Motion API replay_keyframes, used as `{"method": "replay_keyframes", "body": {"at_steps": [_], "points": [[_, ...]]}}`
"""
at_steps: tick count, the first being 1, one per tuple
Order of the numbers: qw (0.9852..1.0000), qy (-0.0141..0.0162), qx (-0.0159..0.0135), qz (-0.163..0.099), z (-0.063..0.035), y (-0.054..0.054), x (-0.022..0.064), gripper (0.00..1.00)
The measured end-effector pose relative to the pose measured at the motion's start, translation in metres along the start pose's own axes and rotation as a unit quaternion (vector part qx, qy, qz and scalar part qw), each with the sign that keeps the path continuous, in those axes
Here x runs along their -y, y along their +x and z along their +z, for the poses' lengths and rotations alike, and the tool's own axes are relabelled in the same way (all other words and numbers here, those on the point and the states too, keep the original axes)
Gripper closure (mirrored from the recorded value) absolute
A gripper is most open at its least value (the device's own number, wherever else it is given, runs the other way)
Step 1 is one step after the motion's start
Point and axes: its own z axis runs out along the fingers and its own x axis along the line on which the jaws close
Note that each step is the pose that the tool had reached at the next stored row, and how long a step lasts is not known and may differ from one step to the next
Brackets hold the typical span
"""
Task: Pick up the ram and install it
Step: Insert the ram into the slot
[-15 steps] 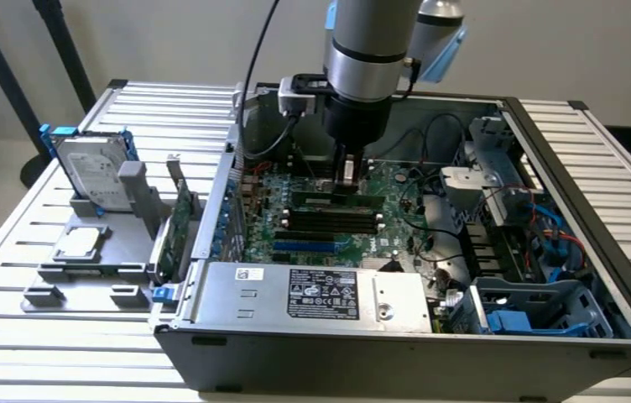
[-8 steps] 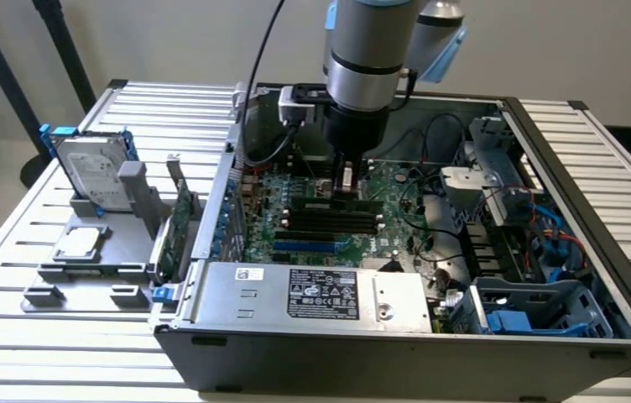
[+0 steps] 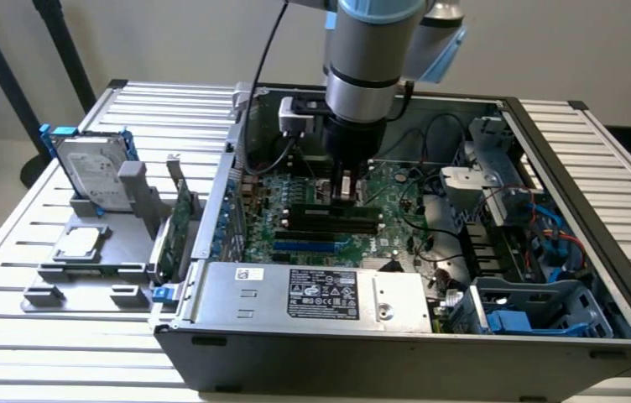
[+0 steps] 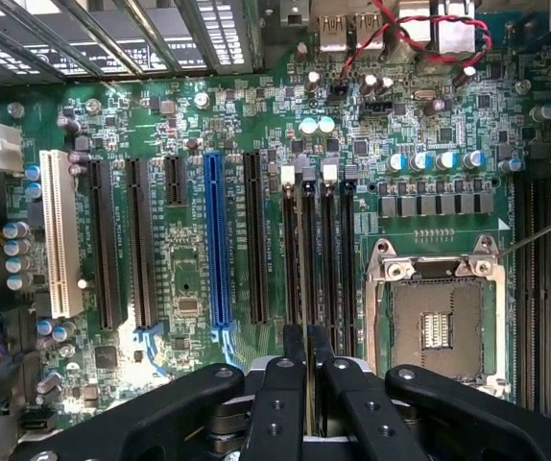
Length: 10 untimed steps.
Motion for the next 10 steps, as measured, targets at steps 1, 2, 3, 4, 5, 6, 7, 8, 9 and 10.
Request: {"method": "replay_keyframes", "body": {"at_steps": [1, 2, 3, 4, 5, 6, 7, 8, 9, 10], "points": [[1.0, 0.0, 0.0, 0.0, 0.0008, 0.0, 0.0, 0.86], [1.0, 0.0, 0.0, 0.0, 0.0012, 0.0, 0.0001, 0.86], [1.0, 0.0, -0.0001, 0.0, 0.0015, 0.0, 0.0, 0.86], [1.0, 0.0, -0.0001, -0.001, 0.0018, 0.0, 0.0001, 0.86], [1.0, 0.0, -0.0001, -0.001, 0.0021, -0.0001, 0.0001, 0.86], [1.0, 0.0, -0.0001, -0.001, 0.0024, -0.0002, 0.0001, 0.86], [1.0, 0.0, -0.0002, -0.002, 0.0027, -0.0002, 0.0001, 0.86], [1.0, -0.0001, -0.0002, -0.002, 0.0028, -0.0002, 0.0001, 0.86], [1.0, -0.0001, -0.0002, -0.002, 0.003, -0.0002, 0.0001, 0.86], [1.0, 0.0, -0.0002, -0.002, 0.0031, -0.0002, 0.0, 0.86]]}}
